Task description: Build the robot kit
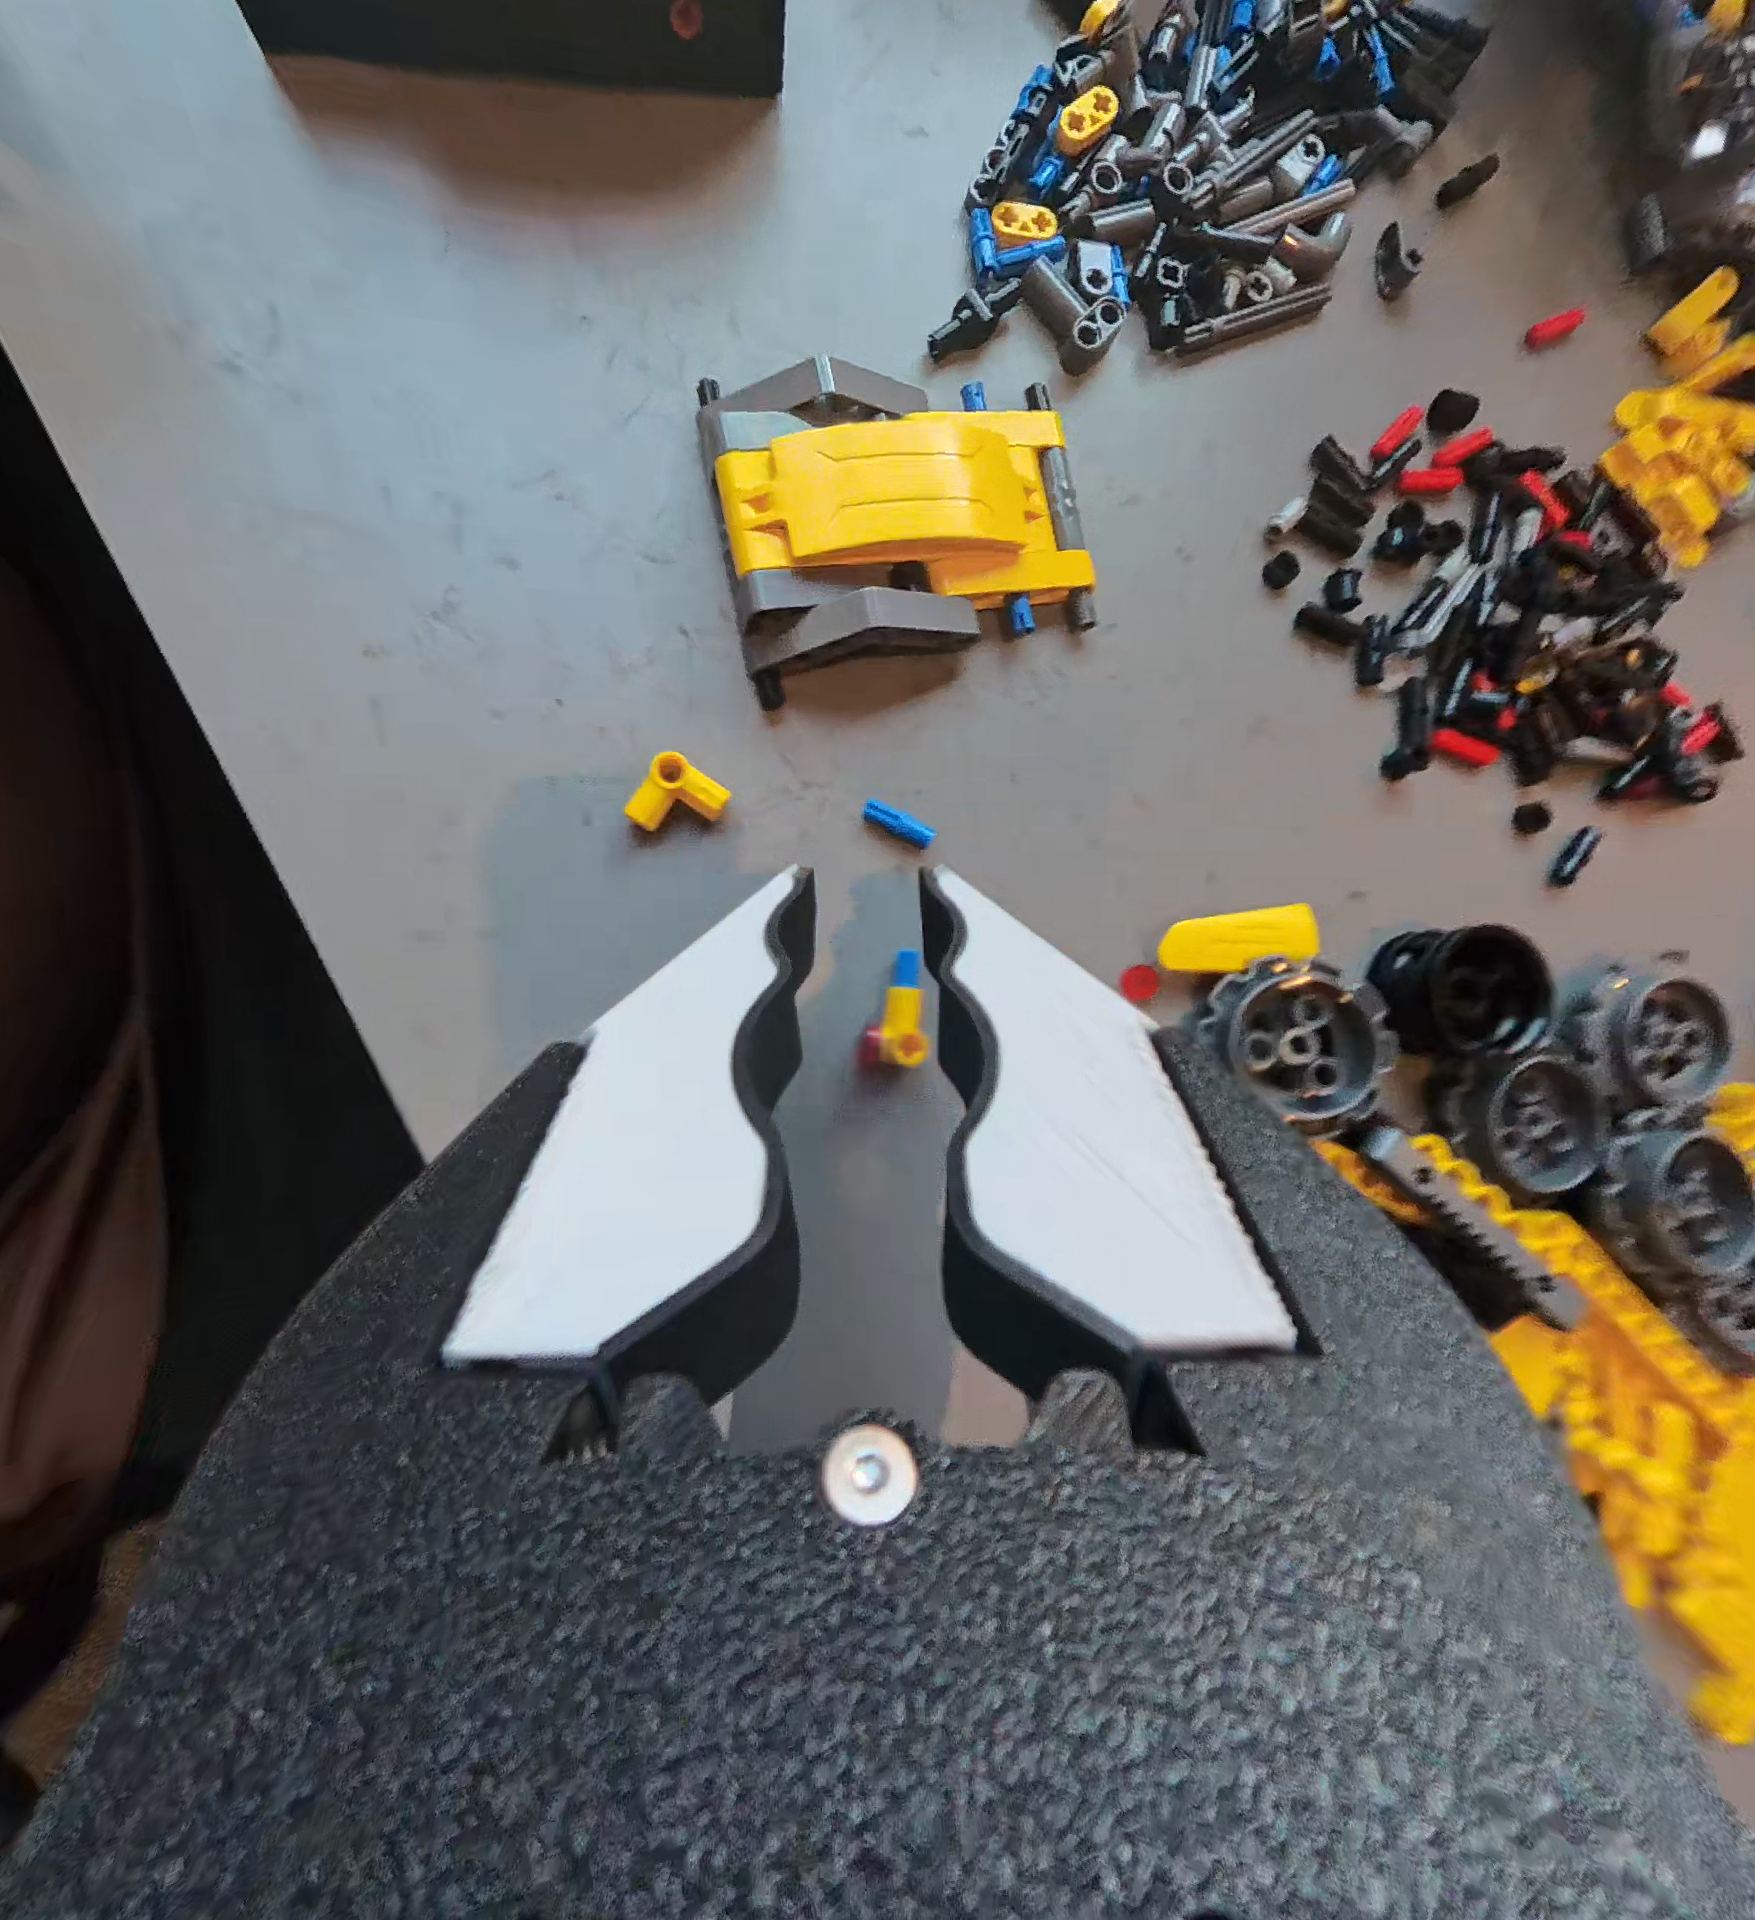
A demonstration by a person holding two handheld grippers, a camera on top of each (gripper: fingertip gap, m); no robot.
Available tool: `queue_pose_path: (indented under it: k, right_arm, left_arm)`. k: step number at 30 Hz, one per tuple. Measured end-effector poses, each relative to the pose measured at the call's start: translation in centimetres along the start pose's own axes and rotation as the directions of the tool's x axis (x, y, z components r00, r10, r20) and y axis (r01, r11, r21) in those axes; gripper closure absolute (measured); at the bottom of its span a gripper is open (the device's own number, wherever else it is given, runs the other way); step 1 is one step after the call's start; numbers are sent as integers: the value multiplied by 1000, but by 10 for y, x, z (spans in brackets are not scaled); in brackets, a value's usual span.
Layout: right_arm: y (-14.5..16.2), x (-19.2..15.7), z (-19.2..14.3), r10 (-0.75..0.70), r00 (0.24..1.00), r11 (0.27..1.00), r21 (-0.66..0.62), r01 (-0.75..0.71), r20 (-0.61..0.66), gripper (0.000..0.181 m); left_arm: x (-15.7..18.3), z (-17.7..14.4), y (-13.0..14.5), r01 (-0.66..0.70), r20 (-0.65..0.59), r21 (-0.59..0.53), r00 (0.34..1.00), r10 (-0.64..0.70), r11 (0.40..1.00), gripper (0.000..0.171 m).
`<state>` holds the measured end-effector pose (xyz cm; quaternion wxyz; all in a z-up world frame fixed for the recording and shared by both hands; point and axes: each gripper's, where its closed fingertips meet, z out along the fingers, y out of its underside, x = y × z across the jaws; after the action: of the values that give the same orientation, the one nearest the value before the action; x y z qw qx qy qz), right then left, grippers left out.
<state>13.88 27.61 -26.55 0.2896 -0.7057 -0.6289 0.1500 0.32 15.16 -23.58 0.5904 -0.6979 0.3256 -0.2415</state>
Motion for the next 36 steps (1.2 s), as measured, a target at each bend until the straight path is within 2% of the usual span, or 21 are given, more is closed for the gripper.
queue_pose_path:
  k: [3, 6, 14, 17, 22, 26, 28, 31, 34, 36]
  right_arm:
    - [-8, 7, 2, -174, 983, 984, -22, 176, 55, 163]
    - [-10, 10, 7, -307, 939, 948, -38, 316, 154, 172]
    - [-6, 10, 21, -352, 888, 910, -114, 399, 297, 164]
    - [-2, 7, 27, -344, 884, 906, -137, 401, 317, 177]
    - [-4, 1, 27, -285, 912, 939, -105, 328, 295, 177]
    - [-11, -8, 16, -183, 950, 981, -18, 193, 252, 177]
    - [-10, -15, 8, -138, 963, 990, 20, 137, 231, 177]
    - [1, -24, -1, -48, 974, 999, 31, 42, 220, 177]
    - [10, -26, -4, 68, 976, 997, 30, -76, 207, 177]
    - [10, -28, -6, 119, 972, 990, 56, -133, 204, 177]
  left_arm:
    - [0, 0, 0, 0, -3, -3, 1000, 0, 1000, 168]
    - [1, 0, 1, -2, -4, -6, 1000, 2, 1000, 168]
    - [2, 0, 2, -10, -7, -9, 1000, 10, 1000, 168]
    - [2, 0, 1, -10, -6, -5, 1000, 10, 1000, 169]
    - [3, -1, 1, -19, -12, 3, 1000, 19, 1000, 169]
    - [1, 0, -1, 4, -7, -1, 1000, -4, 1000, 168]
    - [-2, 4, -1, 69, -8, -40, 998, -70, 997, 162]
    - [8, 17, -10, 149, -78, -91, 985, -156, 985, 159]
    - [21, 43, -17, 105, -141, -209, 981, -136, 972, 156]
    - [28, 65, -19, 15, -196, -290, 978, -75, 957, 156]
